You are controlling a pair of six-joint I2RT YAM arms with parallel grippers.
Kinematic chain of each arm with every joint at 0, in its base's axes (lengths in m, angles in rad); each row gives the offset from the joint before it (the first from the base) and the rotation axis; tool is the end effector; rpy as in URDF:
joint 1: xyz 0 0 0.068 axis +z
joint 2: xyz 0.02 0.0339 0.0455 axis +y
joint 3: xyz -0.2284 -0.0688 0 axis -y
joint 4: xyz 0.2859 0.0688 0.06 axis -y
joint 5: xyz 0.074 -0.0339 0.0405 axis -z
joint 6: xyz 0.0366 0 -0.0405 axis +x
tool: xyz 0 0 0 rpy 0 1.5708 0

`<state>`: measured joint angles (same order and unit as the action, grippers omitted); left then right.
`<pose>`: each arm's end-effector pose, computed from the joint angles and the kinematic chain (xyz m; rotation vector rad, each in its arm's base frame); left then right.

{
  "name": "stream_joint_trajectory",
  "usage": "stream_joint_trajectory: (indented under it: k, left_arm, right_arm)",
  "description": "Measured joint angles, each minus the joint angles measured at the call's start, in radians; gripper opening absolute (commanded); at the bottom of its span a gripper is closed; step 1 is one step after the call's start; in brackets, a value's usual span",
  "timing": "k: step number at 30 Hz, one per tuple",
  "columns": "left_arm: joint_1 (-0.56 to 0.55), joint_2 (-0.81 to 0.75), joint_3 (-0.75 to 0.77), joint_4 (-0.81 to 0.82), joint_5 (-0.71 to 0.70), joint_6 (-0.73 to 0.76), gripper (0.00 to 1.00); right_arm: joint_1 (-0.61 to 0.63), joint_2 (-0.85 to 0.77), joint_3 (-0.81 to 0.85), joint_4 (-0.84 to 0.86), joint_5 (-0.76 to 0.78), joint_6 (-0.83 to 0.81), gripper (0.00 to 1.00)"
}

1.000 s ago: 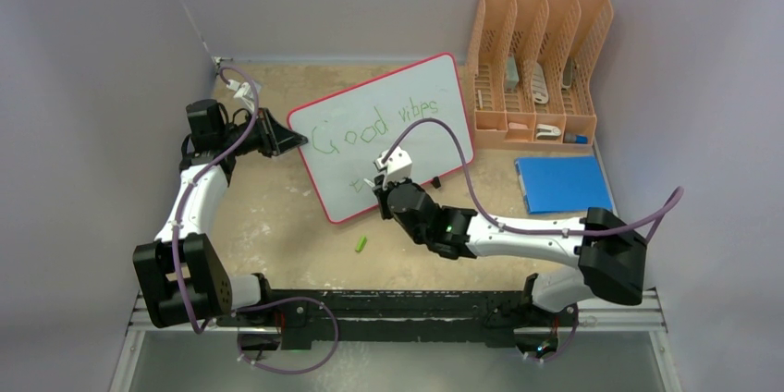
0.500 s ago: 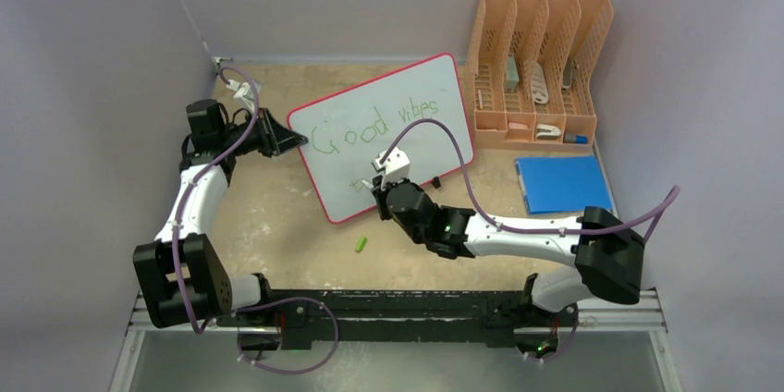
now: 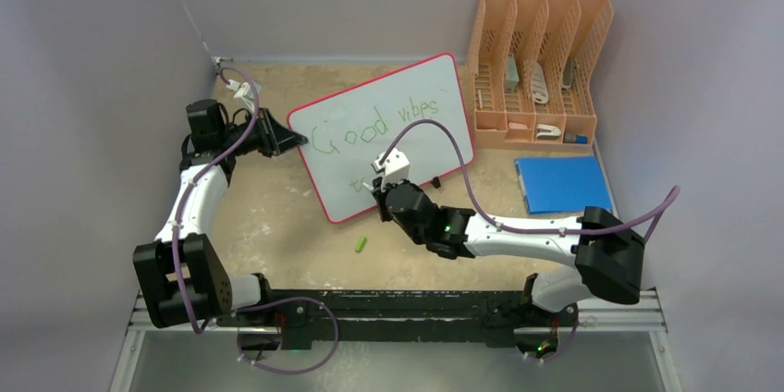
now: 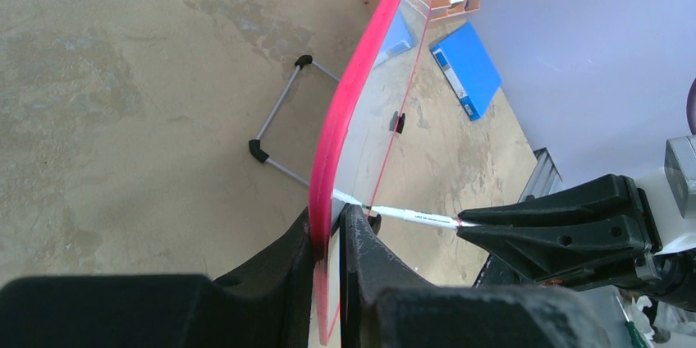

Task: Write a sentence on the whiteboard

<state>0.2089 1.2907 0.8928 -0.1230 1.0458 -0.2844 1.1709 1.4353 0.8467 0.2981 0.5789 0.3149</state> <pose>0.3233 0.0362 0.2316 0.1497 1.9777 -1.1247 0.1588 0.3243 0.2010 -0.3837 1.8027 0.5118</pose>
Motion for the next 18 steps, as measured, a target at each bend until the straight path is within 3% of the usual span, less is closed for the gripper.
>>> stream_joint_trajectory:
  k: [18]
  left_arm:
    - [0.000, 0.000, 0.000, 0.000, -0.002, 0.000, 0.00]
  right_arm:
    - [0.000, -0.006, -0.006, -0.043, -0.013, 0.006, 0.00]
